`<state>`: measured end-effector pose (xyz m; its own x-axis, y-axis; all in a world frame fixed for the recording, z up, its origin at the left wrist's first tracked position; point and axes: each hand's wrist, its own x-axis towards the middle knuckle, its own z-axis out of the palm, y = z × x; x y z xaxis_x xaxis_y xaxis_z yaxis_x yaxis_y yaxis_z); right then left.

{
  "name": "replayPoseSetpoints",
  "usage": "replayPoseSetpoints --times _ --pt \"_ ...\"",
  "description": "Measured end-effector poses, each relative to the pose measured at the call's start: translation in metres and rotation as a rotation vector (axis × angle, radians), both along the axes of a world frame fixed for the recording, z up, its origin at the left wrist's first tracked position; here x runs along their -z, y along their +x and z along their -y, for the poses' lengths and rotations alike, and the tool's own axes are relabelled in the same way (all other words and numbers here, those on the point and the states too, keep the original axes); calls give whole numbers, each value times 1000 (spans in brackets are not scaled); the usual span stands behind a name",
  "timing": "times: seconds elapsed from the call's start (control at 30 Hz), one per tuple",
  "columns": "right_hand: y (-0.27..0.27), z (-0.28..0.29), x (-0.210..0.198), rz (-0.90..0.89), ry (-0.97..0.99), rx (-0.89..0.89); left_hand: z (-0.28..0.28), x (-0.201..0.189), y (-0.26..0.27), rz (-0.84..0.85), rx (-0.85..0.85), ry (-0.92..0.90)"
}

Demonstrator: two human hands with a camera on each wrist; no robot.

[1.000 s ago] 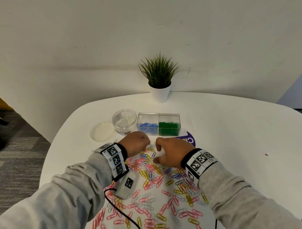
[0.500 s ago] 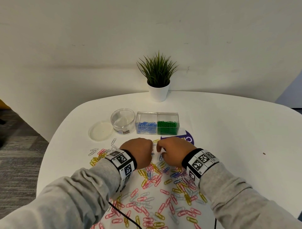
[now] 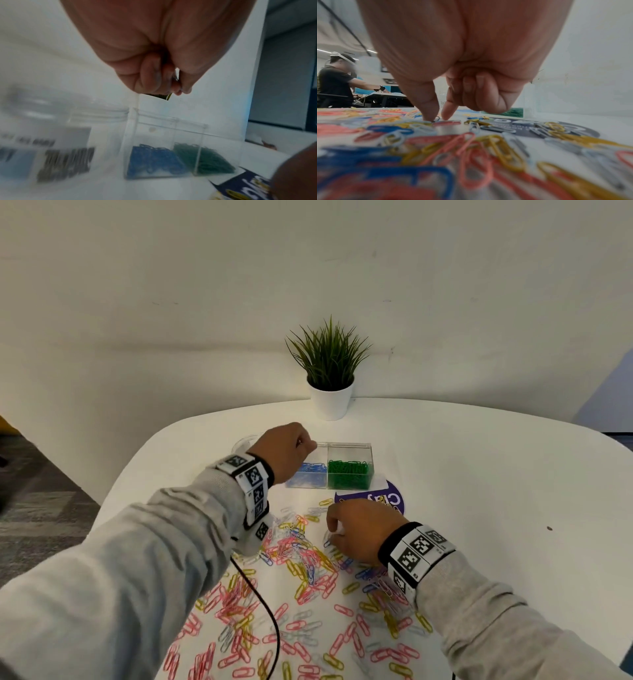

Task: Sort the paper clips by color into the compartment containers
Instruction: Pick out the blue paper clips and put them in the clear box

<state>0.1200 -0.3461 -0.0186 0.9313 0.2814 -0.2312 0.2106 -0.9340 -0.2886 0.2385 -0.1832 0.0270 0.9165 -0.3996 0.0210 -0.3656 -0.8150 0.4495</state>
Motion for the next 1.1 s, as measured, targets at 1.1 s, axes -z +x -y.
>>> replayPoseSetpoints --times 1.1 --pt "119 -26 -59 59 86 53 -22 25 8 107 134 387"
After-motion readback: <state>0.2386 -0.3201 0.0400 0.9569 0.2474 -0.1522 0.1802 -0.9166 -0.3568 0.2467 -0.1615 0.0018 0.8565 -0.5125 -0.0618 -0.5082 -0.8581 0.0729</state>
